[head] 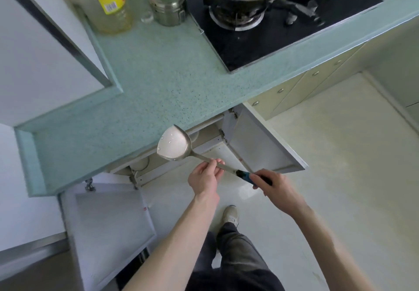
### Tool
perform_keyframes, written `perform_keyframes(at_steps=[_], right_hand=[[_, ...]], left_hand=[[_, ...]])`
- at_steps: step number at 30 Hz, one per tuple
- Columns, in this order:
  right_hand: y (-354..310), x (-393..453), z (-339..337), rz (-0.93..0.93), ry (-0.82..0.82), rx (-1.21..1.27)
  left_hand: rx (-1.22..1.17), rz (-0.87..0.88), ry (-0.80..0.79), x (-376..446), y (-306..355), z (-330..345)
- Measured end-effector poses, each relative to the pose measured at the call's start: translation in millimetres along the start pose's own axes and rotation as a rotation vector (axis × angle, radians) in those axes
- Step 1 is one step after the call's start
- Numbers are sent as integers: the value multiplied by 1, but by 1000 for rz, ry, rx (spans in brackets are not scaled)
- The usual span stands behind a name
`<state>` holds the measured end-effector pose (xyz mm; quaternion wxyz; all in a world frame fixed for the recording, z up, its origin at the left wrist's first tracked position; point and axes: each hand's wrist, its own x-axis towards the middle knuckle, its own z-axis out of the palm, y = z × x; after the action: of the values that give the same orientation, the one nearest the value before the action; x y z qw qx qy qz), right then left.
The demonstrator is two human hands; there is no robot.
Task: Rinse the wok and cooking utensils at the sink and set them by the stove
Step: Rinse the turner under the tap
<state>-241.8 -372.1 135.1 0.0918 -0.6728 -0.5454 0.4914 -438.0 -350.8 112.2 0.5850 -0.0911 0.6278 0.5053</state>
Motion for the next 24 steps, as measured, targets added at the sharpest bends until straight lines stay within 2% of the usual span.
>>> perform_keyframes(at_steps=[7,11,20,24], right_hand=[[-41,-49,-36,8,131,74],[-43,-72,-56,24,170,165],[-15,-109,-145,-1,255,252],[16,-122,-199,12,289,290]], left_hand=[[26,56,-103,-62,29,27],[85,117,-132,-90,29,43],[194,267,-235,-147,-22,145],[202,260,-287,-175,-59,198]])
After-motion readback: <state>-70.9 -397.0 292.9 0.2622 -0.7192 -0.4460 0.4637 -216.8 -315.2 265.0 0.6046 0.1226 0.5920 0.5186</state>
